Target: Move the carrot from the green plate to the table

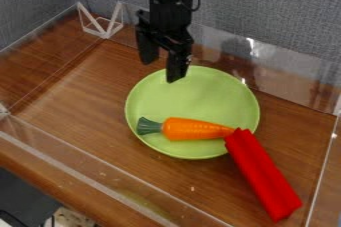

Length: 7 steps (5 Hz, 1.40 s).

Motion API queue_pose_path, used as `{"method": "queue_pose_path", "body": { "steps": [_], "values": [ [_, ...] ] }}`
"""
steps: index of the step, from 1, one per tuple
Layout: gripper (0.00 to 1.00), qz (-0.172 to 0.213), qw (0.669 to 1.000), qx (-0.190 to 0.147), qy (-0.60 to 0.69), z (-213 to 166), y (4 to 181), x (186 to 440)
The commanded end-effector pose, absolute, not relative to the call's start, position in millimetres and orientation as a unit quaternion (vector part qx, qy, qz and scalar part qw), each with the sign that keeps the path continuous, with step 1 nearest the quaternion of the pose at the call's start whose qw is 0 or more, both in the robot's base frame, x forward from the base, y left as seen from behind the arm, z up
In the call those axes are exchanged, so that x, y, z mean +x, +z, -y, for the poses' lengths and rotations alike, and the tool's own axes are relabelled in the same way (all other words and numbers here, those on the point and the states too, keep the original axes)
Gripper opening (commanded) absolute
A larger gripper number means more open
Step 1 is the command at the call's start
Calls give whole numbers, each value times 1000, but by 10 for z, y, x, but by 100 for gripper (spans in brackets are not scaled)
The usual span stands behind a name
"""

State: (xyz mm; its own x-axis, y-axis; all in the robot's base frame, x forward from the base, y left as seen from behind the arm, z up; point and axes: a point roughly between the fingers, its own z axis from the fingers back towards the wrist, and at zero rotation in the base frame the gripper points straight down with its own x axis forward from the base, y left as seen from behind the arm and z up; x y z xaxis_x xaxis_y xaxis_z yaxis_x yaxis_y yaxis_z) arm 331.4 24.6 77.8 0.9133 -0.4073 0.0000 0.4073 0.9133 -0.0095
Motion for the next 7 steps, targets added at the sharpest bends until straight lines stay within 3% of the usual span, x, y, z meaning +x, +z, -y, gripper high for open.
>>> {"method": "queue_pose_path", "body": {
  "steps": [1, 5, 7],
  "values": [
    [100, 33, 972, 10, -234, -220, 1000, 3458],
    [100, 44, 979, 15, -199, 252, 1378, 3588],
    [100, 18, 951, -14, -308, 328, 1185, 3268]
  ]
}}
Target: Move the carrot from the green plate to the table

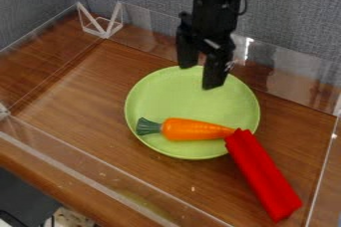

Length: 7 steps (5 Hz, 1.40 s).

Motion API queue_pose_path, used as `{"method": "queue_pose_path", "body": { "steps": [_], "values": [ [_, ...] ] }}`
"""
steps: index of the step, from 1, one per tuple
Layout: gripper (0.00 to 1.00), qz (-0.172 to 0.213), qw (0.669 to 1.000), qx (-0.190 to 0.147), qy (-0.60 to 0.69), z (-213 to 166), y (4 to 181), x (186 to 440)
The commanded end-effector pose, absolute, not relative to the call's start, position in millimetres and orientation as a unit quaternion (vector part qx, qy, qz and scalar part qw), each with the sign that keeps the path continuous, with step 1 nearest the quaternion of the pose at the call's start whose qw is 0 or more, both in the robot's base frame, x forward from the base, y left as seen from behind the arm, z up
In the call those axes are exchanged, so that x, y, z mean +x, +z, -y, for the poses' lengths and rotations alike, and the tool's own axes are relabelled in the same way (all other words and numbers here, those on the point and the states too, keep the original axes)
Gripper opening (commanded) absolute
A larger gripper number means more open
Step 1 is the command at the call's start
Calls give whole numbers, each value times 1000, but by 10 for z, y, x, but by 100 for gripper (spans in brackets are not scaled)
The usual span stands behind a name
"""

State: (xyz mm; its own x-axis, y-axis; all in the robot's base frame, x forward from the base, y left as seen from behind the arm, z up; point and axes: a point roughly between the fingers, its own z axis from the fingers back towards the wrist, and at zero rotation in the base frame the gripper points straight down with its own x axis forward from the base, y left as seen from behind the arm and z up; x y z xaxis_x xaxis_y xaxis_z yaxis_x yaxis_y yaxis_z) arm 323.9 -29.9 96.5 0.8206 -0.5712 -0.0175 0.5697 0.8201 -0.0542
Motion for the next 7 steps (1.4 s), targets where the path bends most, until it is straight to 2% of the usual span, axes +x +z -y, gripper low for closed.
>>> {"method": "queue_pose_path", "body": {
  "steps": [1, 3, 4, 5, 6, 7],
  "values": [
    [100, 9, 935, -22, -355, 320, 1155, 3176],
    [100, -23, 916, -40, -398, 273, 561, 3001],
    [100, -43, 911, -46, -408, 253, 337, 2964],
    [0, -48, 907, -48, -415, 236, 271, 2952],
    [0, -54, 907, -50, -415, 215, 250, 2924],
    [0, -57, 914, -53, -398, 226, 357, 2855]
  ]
}}
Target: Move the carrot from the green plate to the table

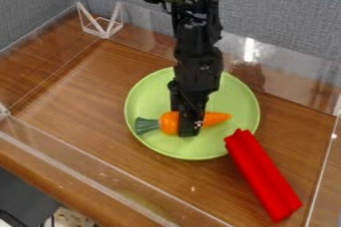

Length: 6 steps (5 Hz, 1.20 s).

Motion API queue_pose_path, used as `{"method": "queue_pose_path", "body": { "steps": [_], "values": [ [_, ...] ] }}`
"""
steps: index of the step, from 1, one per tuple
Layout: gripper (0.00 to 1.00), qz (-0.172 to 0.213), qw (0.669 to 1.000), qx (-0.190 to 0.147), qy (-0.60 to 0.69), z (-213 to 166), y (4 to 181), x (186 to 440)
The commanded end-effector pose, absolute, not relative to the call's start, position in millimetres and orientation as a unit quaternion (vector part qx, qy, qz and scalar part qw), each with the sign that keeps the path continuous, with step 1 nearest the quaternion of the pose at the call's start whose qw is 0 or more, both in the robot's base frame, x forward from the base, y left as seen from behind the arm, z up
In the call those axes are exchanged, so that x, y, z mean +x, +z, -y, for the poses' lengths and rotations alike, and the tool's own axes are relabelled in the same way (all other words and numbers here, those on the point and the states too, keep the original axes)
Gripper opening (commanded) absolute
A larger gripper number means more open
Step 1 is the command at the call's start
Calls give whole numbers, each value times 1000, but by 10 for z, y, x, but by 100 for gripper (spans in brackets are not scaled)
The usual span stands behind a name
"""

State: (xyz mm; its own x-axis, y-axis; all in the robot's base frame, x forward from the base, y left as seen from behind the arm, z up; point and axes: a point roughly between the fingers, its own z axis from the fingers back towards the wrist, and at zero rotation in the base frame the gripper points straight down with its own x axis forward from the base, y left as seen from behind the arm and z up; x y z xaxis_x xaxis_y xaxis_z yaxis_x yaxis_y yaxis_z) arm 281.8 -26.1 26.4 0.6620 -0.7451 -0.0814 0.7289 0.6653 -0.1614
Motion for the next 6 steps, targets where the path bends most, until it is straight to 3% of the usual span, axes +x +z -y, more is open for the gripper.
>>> {"method": "queue_pose_path", "body": {
  "steps": [1, 2, 4, 6],
  "values": [
    [0, -63, 920, -57, -382, 234, 460, 2790],
    [0, -63, 927, -58, -366, 241, 541, 2748],
    [0, -61, 932, -56, -352, 231, 521, 2685],
    [0, -61, 917, -51, -391, 119, 589, 2849]
  ]
}}
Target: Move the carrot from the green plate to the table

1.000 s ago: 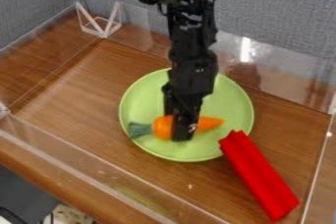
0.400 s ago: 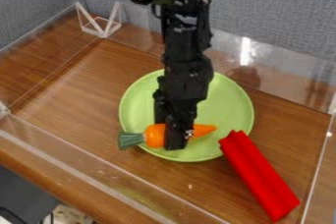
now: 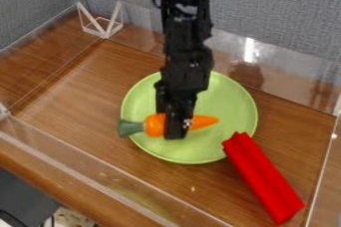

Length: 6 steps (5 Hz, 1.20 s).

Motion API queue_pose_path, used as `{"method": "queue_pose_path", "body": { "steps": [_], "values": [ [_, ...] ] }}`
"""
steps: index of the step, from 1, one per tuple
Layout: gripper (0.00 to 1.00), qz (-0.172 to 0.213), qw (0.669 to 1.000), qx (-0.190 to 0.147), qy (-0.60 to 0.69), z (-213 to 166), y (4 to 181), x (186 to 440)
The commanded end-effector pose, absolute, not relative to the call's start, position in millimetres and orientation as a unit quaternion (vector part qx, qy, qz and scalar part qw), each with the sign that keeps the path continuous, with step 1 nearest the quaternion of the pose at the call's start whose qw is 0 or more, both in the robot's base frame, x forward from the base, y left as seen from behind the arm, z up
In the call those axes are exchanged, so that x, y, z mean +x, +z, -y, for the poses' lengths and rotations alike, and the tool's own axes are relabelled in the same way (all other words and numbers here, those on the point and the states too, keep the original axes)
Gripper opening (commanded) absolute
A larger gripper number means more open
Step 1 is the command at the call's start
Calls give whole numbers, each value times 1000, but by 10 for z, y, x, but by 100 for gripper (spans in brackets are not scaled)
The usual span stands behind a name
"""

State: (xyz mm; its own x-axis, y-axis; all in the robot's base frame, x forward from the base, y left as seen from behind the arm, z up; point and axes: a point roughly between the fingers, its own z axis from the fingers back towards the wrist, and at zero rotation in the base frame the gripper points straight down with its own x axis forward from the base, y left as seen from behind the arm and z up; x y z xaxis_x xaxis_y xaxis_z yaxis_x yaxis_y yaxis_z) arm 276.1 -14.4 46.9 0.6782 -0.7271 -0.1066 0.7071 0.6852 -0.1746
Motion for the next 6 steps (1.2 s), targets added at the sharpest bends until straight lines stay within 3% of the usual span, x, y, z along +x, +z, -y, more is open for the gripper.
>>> {"method": "queue_pose_path", "body": {
  "steps": [1, 3, 5, 6],
  "values": [
    [0, -62, 920, -52, -384, 201, 602, 2894],
    [0, -65, 920, -53, -383, 400, 592, 2954],
    [0, -68, 929, -57, -359, 141, 366, 3183],
    [0, -61, 938, -34, -340, 65, 528, 3247]
  ]
}}
